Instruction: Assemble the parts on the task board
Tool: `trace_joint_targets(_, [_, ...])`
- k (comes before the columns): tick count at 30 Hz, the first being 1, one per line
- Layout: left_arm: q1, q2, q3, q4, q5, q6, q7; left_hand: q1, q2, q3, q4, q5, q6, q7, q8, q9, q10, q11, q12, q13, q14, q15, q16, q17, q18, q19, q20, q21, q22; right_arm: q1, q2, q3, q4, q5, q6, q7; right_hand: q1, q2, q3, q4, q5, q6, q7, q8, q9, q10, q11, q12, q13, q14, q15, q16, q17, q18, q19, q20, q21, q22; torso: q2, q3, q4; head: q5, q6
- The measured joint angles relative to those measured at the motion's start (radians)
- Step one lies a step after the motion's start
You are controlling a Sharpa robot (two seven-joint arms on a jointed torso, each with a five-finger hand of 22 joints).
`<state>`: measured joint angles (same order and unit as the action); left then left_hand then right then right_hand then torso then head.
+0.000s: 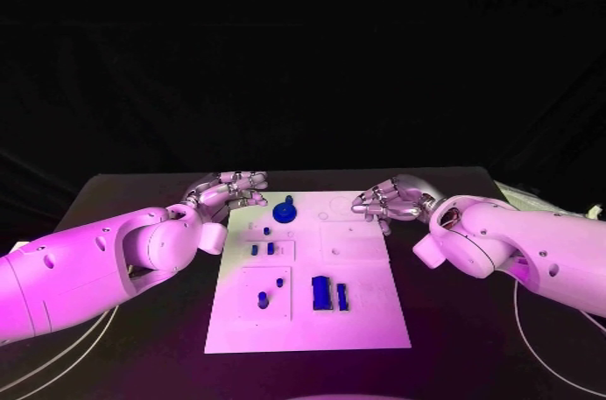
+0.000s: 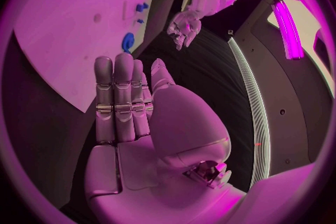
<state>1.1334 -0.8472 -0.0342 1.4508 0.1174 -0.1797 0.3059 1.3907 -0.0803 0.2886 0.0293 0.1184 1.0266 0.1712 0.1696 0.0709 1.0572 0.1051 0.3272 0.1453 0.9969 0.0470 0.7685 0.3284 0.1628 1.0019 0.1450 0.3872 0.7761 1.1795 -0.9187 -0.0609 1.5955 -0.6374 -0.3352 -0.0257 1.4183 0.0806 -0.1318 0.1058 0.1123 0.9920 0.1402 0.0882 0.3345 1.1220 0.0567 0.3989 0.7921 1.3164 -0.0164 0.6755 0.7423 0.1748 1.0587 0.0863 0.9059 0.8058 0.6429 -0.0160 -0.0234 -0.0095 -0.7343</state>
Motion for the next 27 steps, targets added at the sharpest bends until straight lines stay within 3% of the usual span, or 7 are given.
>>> trace_joint_targets(3, [-0.005,0.015,0.0,-0.021,0.009,-0.027,0.023,0.0,0.0,0.013,0.013,0.0,-0.013,0.005,-0.011,-0.002,0.003,0.014,-0.046,-0.035,-0.021,0.021,-0.163,-0.071,0.0,-0.075,0.024,-0.087,-0.067,0.005,0.034,0.0,-0.077,0.111,-0.005,0.089,0.04,0.014,0.014,-0.014,0.0,-0.015,0.015,-0.012,-0.013,-0.057,0.024,-0.113,-0.119,-0.077,0.028,-0.159,-0.087,0.003,-0.055,0.023,-0.139,-0.105,-0.01,-0.0019,-0.0014,-0.001,0.015])
trace_joint_targets(8, [-0.017,0.049,0.0,-0.062,0.027,-0.063,0.061,0.005,-0.005,0.028,0.028,0.0,-0.027,0.008,-0.047,-0.003,0.002,0.034,-0.143,-0.082,-0.046,0.073,-0.405,-0.165,0.0,-0.192,0.085,-0.242,-0.211,0.008,0.094,0.0,-0.196,0.274,0.002,0.216,0.081,0.031,0.04,-0.04,0.0,-0.029,0.044,-0.024,-0.066,-0.095,0.072,-0.267,-0.356,-0.25,0.101,-0.446,-0.283,0.003,-0.164,0.087,-0.412,-0.294,-0.027,-0.0032,-0.0008,-0.003,0.046])
trace_joint_targets(11, [-0.019,0.063,0.0,-0.077,0.036,-0.078,0.076,0.005,-0.005,0.029,0.029,0.0,-0.028,0.01,-0.064,-0.005,-0.004,0.045,-0.182,-0.082,-0.052,0.086,-0.481,-0.197,0.011,-0.216,0.109,-0.285,-0.265,0.009,0.121,0.002,-0.25,0.342,0.011,0.27,0.081,0.031,0.062,-0.062,0.0,-0.027,0.053,-0.024,-0.12,-0.058,0.082,-0.314,-0.517,-0.225,0.116,-0.55,-0.411,0.003,-0.113,0.114,-0.535,-0.404,-0.036,-0.0026,0.0012,-0.002,0.064])
trace_joint_targets(15, [-0.019,0.061,0.0,-0.076,0.036,-0.082,0.076,-0.16,0.024,-0.007,0.005,-0.016,-0.155,-0.011,-0.091,-0.03,-0.131,0.032,-0.206,-0.107,-0.166,0.074,-0.528,-0.218,0.011,-0.314,0.081,-0.322,-0.336,0.008,0.119,0.004,-0.244,0.352,0.008,0.275,-0.093,0.018,0.092,-0.083,-0.011,-0.141,0.025,-0.049,-0.155,-0.178,0.064,-0.351,-0.576,-0.348,0.08,-0.582,-0.471,0.003,-0.214,0.091,-0.597,-0.468,-0.038,-0.0021,0.0019,-0.002,0.065])
trace_joint_targets(17, [-0.021,0.06,0.0,-0.072,0.035,-0.087,0.076,-0.257,0.039,-0.029,-0.004,-0.027,-0.224,-0.023,-0.112,-0.042,-0.204,0.021,-0.216,-0.117,-0.231,0.065,-0.546,-0.227,-0.007,-0.368,0.063,-0.339,-0.37,0.003,0.118,0.004,-0.238,0.352,0.003,0.275,-0.197,0.002,0.102,-0.091,-0.025,-0.208,0.012,-0.06,-0.169,-0.252,0.055,-0.365,-0.593,-0.424,0.063,-0.604,-0.492,-0.018,-0.281,0.077,-0.621,-0.495,-0.04,-0.0013,0.0026,-0.001,0.069])
trace_joint_targets(21, [-0.03,0.061,0.003,-0.05,0.031,-0.109,0.076,-0.439,0.06,-0.07,-0.017,-0.069,-0.353,-0.048,-0.141,-0.056,-0.34,0.001,-0.236,-0.132,-0.354,0.045,-0.582,-0.265,-0.028,-0.47,0.029,-0.364,-0.435,-0.017,0.119,0.012,-0.211,0.362,-0.022,0.28,-0.395,-0.039,0.114,-0.097,-0.067,-0.335,-0.013,-0.07,-0.196,-0.393,0.032,-0.38,-0.625,-0.569,0.039,-0.639,-0.533,-0.037,-0.406,0.05,-0.667,-0.545,-0.054,0.0025,0.0074,0.002,0.089])
trace_joint_targets(27, [-0.047,0.062,0.016,0.008,0.007,-0.206,0.093,-0.646,0.073,-0.118,-0.024,-0.1,-0.5,-0.074,-0.157,-0.063,-0.497,-0.045,-0.29,-0.14,-0.494,-0.01,-0.623,-0.305,-0.046,-0.585,-0.009,-0.376,-0.51,-0.063,0.127,0.035,-0.134,0.421,-0.119,0.331,-0.618,-0.065,0.122,-0.105,-0.093,-0.478,-0.041,-0.081,-0.226,-0.551,-0.021,-0.388,-0.662,-0.732,0.025,-0.658,-0.579,-0.052,-0.549,0.021,-0.719,-0.602,-0.083,0.0113,0.0179,0.008,0.125])
